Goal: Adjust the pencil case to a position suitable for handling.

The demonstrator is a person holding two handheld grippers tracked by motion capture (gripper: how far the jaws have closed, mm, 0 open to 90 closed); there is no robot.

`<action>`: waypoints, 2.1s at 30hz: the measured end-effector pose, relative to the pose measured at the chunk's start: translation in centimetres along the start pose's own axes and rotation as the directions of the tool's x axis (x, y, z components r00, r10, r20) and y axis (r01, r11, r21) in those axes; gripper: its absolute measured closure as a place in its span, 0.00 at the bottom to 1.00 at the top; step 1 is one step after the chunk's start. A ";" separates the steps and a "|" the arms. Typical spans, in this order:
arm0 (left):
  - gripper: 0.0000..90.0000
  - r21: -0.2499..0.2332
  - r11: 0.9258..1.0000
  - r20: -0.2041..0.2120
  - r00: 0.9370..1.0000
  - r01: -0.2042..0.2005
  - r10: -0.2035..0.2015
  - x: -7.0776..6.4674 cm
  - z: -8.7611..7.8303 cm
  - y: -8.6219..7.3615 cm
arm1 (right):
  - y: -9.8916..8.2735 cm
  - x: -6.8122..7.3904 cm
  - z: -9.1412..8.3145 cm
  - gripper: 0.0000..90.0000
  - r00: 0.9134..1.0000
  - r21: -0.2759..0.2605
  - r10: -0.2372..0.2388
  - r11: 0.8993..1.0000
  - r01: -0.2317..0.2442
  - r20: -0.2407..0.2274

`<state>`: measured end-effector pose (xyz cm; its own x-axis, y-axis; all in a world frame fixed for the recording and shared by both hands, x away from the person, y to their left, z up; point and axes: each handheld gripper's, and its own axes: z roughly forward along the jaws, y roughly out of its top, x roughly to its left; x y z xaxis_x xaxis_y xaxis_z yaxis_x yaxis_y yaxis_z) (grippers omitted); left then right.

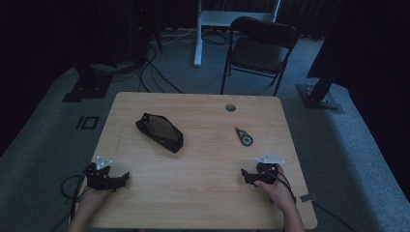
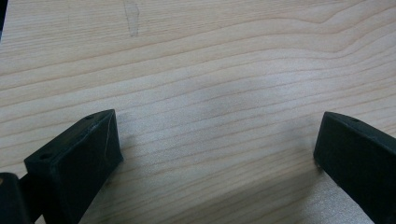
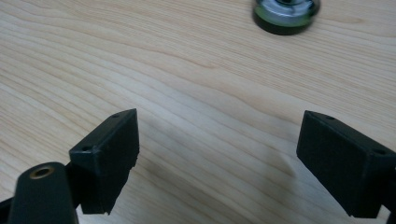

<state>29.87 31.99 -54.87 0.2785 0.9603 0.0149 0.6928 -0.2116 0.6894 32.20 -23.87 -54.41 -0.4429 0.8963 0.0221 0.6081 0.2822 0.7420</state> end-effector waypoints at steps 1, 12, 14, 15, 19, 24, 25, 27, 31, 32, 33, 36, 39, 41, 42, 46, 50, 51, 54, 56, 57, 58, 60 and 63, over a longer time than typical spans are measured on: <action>0.01 0.000 1.000 0.000 1.000 0.000 0.000 0.0 0.0 0.0 | 0.1 0.2 0.1 0.15 1.000 0.000 -0.001 1.000 0.001 -0.004; 0.01 0.000 1.000 0.000 1.000 0.000 0.000 0.0 0.0 0.0 | 1.4 1.7 1.0 0.15 0.999 -0.016 -0.035 0.999 0.035 -0.034; 0.01 0.000 1.000 0.000 1.000 0.000 0.000 0.0 0.0 0.0 | 1.6 2.0 1.1 0.15 0.998 -0.019 -0.042 0.999 0.041 -0.038; 0.01 0.000 1.000 0.000 1.000 0.000 0.000 0.0 0.0 0.0 | 1.7 2.2 1.2 0.15 0.998 -0.021 -0.045 0.999 0.044 -0.044; 0.01 0.000 1.000 0.000 1.000 0.000 0.000 0.0 0.0 0.0 | 2.2 2.7 1.6 0.15 0.997 -0.026 -0.056 0.998 0.055 -0.056; 0.01 0.000 1.000 0.000 1.000 0.000 0.000 0.0 0.0 0.0 | 2.7 3.3 2.0 0.15 0.995 -0.036 -0.073 0.997 0.070 -0.074; 0.01 0.000 1.000 0.000 1.000 0.000 0.000 0.0 0.0 0.0 | 2.8 3.5 2.1 0.15 0.995 -0.038 -0.071 0.997 0.069 -0.076; 0.01 0.000 1.000 0.000 1.000 0.000 0.000 0.0 0.0 0.0 | 3.1 3.7 2.3 0.15 0.994 -0.045 -0.074 0.997 0.070 -0.083; 0.01 -0.001 1.000 0.000 1.000 0.001 -0.001 0.0 0.0 0.0 | 3.6 4.4 2.8 0.15 0.992 -0.055 -0.086 0.995 0.081 -0.096; 0.01 -0.001 1.000 0.000 1.000 0.000 0.000 0.0 0.0 0.0 | 3.7 4.5 2.9 0.15 0.991 -0.056 -0.089 0.995 0.084 -0.100; 0.01 -0.001 1.000 0.000 1.000 0.001 -0.001 0.0 0.0 0.0 | 3.9 4.7 3.1 0.15 0.991 -0.060 -0.091 0.995 0.085 -0.101; 0.01 -0.001 1.000 0.000 1.000 0.002 -0.002 0.0 0.0 0.0 | 4.1 5.1 3.4 0.15 0.989 -0.060 -0.097 0.994 0.091 -0.108; 0.01 -0.001 1.000 0.000 1.000 0.001 -0.001 0.0 0.0 0.0 | 4.6 5.6 3.8 0.15 0.987 -0.061 -0.109 0.993 0.102 -0.116; 0.01 -0.001 1.000 0.000 1.000 0.002 -0.002 0.0 0.0 0.0 | 4.8 5.9 4.1 0.15 0.985 -0.062 -0.114 0.992 0.107 -0.127; 0.01 -0.001 1.000 0.000 1.000 0.002 -0.002 0.0 0.0 0.0 | 4.9 6.0 4.2 0.15 0.984 -0.061 -0.118 0.992 0.111 -0.131; 0.01 -0.002 1.000 0.000 1.000 0.001 -0.001 0.0 0.0 0.0 | 5.5 6.6 4.6 0.15 0.982 -0.065 -0.127 0.991 0.119 -0.141; 0.01 -0.001 1.000 0.000 1.000 0.002 -0.002 0.0 0.0 0.0 | 6.2 7.2 4.8 0.15 0.979 -0.083 -0.133 0.989 0.122 -0.155; 0.01 0.000 1.000 0.000 1.000 0.001 -0.001 0.0 0.0 0.0 | 6.4 7.4 4.9 0.15 0.977 -0.090 -0.143 0.987 0.130 -0.159; 0.01 -0.001 1.000 0.000 1.000 0.001 -0.001 0.0 0.0 0.0 | 6.9 8.0 5.2 0.15 0.973 -0.100 -0.154 0.985 0.139 -0.170; 0.01 0.000 1.000 0.000 1.000 0.001 -0.001 0.0 0.0 0.0 | 7.2 8.5 5.5 0.15 0.971 -0.103 -0.158 0.985 0.141 -0.181; 0.01 0.000 1.000 0.001 1.000 0.000 0.000 0.0 0.0 0.0 | 7.3 8.8 5.6 0.15 0.969 -0.106 -0.162 0.984 0.145 -0.186; 0.01 -0.001 1.000 0.000 1.000 0.001 -0.001 0.0 0.0 0.0 | 7.5 9.0 5.8 0.15 0.967 -0.107 -0.166 0.983 0.148 -0.193; 0.01 -0.001 1.000 0.000 1.000 0.002 -0.002 0.0 0.0 0.0 | 7.7 9.5 6.0 0.15 0.963 -0.110 -0.177 0.981 0.157 -0.202; 0.01 -0.001 1.000 0.001 1.000 0.001 -0.001 0.0 0.0 0.0 | 8.1 10.1 6.4 0.15 0.959 -0.113 -0.184 0.980 0.162 -0.216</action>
<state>29.87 31.98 -54.87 0.2780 0.9605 0.0134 0.6928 -0.2101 0.6899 36.80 -10.33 -52.46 -0.6785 0.7340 0.0294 0.4498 0.3835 0.8066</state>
